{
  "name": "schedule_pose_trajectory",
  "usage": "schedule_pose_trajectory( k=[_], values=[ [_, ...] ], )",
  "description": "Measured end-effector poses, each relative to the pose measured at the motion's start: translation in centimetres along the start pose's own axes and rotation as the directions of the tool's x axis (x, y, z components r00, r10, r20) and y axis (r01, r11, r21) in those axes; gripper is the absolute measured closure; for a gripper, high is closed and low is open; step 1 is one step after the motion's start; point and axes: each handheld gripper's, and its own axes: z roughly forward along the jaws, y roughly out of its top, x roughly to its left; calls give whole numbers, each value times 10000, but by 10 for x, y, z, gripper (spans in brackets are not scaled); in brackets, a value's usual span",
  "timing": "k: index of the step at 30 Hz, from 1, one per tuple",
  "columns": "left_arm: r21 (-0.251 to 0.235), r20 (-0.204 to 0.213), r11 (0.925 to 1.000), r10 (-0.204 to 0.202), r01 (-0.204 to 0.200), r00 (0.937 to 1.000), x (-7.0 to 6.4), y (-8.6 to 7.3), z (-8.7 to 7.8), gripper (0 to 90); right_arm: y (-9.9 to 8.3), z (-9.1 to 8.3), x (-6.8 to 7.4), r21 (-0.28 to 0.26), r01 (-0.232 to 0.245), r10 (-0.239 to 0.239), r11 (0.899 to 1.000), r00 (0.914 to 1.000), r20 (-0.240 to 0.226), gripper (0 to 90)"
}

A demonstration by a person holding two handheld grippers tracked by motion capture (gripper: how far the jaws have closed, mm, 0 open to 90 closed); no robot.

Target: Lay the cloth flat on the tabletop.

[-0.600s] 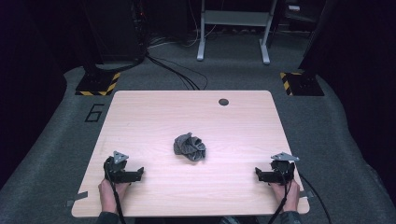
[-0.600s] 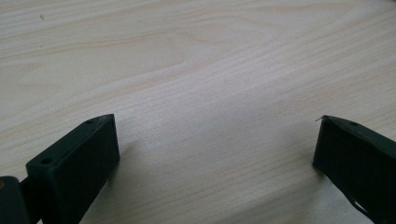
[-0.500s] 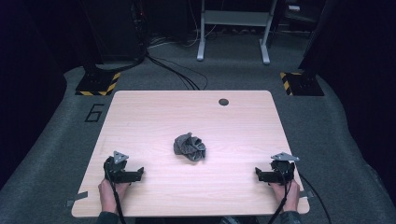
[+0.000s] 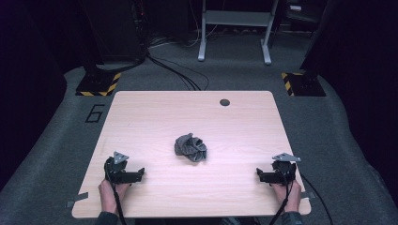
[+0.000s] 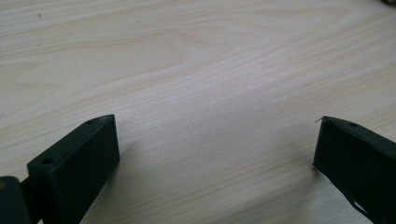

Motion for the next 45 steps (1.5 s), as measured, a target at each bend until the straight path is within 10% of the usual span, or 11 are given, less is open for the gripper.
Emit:
schedule_pose_trajectory(
  k=[19,45],
  values=[
    [-641,726,9966,569,-522,9957,-31,48,-19,0,0,0,0,-3,-20,20,10000,10000,19,0],
    [-990,1988,9772,2043,-1878,9585,-105,116,6,2,0,0,0,-4,-13,13,10000,10000,17,0]
  ],
)
